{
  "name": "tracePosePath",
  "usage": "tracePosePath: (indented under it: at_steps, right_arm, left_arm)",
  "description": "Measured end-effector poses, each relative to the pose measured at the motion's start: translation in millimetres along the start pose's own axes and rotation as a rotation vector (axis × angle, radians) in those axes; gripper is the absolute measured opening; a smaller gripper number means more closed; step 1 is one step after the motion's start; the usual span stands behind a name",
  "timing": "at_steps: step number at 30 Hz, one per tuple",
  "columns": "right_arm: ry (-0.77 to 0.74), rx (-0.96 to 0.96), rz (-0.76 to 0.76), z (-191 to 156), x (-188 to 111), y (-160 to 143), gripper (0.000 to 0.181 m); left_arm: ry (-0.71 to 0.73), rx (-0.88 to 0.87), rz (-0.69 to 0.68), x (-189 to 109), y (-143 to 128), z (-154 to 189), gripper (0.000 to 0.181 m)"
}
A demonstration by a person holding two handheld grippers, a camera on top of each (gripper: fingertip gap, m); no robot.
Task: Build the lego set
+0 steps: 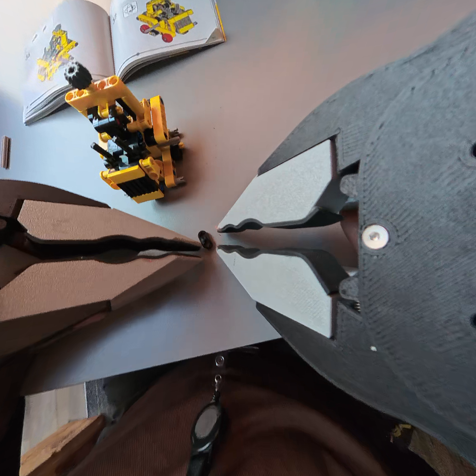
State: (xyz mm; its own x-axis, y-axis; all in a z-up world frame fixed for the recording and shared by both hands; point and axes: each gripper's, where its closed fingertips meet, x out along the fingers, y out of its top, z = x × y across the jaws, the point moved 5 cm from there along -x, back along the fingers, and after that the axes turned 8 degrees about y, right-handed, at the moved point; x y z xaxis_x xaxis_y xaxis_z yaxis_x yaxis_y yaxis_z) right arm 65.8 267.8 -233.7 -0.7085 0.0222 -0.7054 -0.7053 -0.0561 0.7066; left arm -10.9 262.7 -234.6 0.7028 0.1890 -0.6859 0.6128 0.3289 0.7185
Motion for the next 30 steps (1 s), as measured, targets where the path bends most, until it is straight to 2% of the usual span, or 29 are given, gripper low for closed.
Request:
tracePosePath:
  at_steps: [7,14,30]
  right_arm:
    - [0.011,-0.003,0.024,2.4,4.2,2.8,0.014]
    - [0.084,-0.027,0.05,-3.6,7.2,7.3,0.01]
    - [0.015,-0.016,0.01,3.3,12.0,9.5,0.011]
  left_arm:
    - [0.006,-0.007,-0.004,-0.8,-1.1,-2.4,0.006]
    - [-0.021,-0.018,0.001,-2.3,-1.4,-3.2,0.009]
    - [-0.066,-0.067,0.009,-5.0,-1.7,-5.2,0.008]
